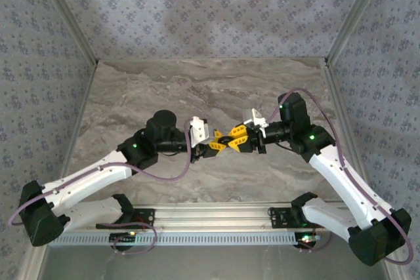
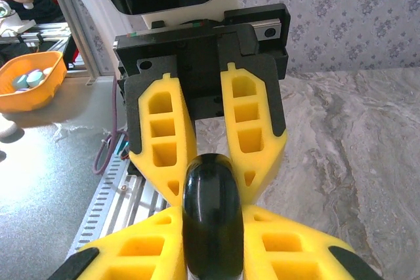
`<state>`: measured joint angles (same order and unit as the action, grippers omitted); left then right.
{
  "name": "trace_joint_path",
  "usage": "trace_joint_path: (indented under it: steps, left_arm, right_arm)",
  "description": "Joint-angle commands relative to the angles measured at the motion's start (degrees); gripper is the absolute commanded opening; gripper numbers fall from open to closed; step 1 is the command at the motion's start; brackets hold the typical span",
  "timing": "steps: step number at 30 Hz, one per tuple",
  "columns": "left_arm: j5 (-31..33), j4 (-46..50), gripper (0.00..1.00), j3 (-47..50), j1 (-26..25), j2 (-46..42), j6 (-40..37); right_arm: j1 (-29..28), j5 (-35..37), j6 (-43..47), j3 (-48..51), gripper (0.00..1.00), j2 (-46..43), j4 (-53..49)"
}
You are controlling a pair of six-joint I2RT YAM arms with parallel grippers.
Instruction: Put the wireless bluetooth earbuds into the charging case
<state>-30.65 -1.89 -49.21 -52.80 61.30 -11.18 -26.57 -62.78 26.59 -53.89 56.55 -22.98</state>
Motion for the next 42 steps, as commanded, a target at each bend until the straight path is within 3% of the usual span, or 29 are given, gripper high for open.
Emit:
trace_joint_path:
  steps: [1,5,9,16,30,42]
  left_arm:
    - [-1.7,0.6,0.21,-2.2,0.1,0.4,-1.2]
    - [-1.7,0.6,0.21,-2.2,0.1,0.3,-1.1]
    - [-1.8,0.6,0.21,-2.2,0.1,0.1,-1.1]
    - [-2.1,0.4,0.20,-2.2,0.1,0.3,-1.0]
    - [-1.5,-0.7,0.20,-2.1,0.1,0.0,-0.7]
    - [0.0,-11.7,0.20,5.2,3.6,-1.3,7.1]
  right_arm:
    - [-0.3,0.6,0.7,-1.3,0.25,-0.5,-1.0]
    - [-0.2,2.6,-0.1,-1.4,0.38,-0.8,-0.7]
    - [0.4,9.0,-2.5,-0.8,0.45,-1.6,1.2]
    - [2.0,11.2,-5.7,-0.5,0.51,-1.8,3.8]
    - [2.8,13.4,-8.3,0.9,0.54,-2.1,6.0]
    - [4.3,11.1,-16.6,-1.2,0.66,-2.7,6.7]
